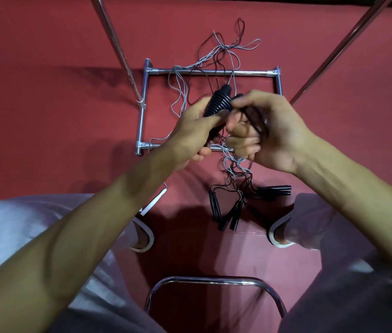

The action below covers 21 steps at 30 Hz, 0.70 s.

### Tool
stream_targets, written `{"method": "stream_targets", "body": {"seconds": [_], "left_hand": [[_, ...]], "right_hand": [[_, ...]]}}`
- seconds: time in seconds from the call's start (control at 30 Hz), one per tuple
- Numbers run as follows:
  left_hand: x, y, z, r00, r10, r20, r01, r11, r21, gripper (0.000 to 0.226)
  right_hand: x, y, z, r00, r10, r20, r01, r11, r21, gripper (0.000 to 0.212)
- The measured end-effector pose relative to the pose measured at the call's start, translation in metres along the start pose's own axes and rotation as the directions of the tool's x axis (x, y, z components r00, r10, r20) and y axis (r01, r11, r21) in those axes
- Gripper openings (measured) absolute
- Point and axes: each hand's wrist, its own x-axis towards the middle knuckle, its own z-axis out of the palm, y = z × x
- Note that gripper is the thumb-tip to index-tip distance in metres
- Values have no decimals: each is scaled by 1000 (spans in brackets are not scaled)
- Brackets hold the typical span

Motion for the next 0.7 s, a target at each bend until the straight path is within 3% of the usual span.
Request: {"method": "stream_targets", "body": {"seconds": [0.1,0.17,0.23,0.43,0.53,0.7], "left_hand": [[-1,0,-1,980,-137,145,172,949,-263,21],[-4,4,-1,942,-164,293,265,900,-346,33],[-6,9,-1,923,-168,347,301,876,-378,42],[-7,15,3,943,-290,161,332,844,-422,50],[-10,16,4,938,-290,190,344,840,-419,42],[-14,20,3,938,-312,152,346,808,-477,30]], "right_hand": [[0,4,4,986,-39,165,46,998,-42,41],[-2,2,0,986,-118,121,136,979,-149,35],[-5,-3,-5,976,-218,25,217,943,-254,29],[-1,-5,-15,922,-381,-74,320,854,-412,22],[0,-1,-13,922,-378,-86,296,830,-472,23],[2,-4,-17,920,-332,-207,218,875,-432,18]]}}
